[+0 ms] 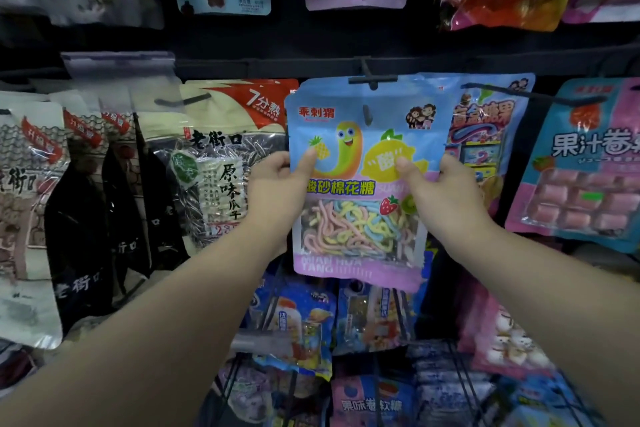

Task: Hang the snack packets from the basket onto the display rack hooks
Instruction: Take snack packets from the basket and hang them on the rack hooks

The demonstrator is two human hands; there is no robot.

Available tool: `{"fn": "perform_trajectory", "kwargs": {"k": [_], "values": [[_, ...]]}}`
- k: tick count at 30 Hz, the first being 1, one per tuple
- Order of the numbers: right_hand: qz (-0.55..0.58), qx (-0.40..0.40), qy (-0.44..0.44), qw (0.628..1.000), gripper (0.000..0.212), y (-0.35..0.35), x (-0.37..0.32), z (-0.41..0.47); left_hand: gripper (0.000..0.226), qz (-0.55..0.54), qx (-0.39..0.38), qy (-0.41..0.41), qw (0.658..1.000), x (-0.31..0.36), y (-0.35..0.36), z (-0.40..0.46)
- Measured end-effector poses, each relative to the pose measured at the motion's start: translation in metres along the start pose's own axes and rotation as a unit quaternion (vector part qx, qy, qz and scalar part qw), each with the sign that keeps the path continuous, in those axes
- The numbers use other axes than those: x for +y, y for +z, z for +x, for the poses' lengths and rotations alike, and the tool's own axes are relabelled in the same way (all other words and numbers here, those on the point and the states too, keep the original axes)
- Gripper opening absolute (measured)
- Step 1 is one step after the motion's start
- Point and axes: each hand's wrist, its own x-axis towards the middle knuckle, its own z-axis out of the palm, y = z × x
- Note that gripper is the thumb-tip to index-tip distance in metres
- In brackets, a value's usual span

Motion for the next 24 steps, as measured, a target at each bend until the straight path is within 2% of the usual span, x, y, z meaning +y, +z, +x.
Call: {"fn": "perform_trajectory", "kwargs": {"k": [2,5,7,9,11,14,16,18,20,24], "values": [[-0.008,-0.005,-0.001,1.000,0.048,-0.002,0.003,-0.002,0.041,0.027,0.008,0.009,1.000,-0.003,-0.002,-0.004],[0.013,0.027,-0.006,1.000,0.064,-0.009,0.010,-0.020,0.029,0.077,0.034,0.025,0.996,-0.009,-0.008,-0.023],[-0.057,0.069,-0.049,0.995,0.068,-0.020,0.019,-0.042,0.034,0.144,0.069,0.065,0.985,-0.017,-0.013,-0.046],[-0.172,0.062,-0.131,0.974,0.060,-0.032,0.035,-0.070,0.028,0.219,0.073,0.106,0.967,-0.031,-0.017,-0.079],[-0.272,-0.017,-0.215,0.938,0.047,-0.041,0.058,-0.101,0.022,0.273,0.020,0.105,0.956,-0.055,-0.018,-0.121],[-0.360,-0.202,-0.292,0.863,0.031,-0.052,0.105,-0.153,0.016,0.339,-0.068,0.041,0.938,-0.100,-0.022,-0.201],[-0.412,-0.309,-0.314,0.797,0.029,-0.056,0.138,-0.193,0.013,0.396,-0.110,-0.040,0.911,-0.135,-0.022,-0.260],[-0.443,-0.378,-0.336,0.740,0.027,-0.058,0.175,-0.231,0.013,0.417,-0.154,-0.156,0.882,-0.175,-0.020,-0.321],[-0.449,-0.460,-0.286,0.710,0.027,-0.059,0.210,-0.273,0.015,0.424,-0.197,-0.269,0.842,-0.220,-0.020,-0.383],[-0.497,-0.631,-0.164,0.573,0.033,-0.064,0.300,-0.344,0.020,0.381,-0.271,-0.441,0.766,-0.302,-0.016,-0.488]]}}
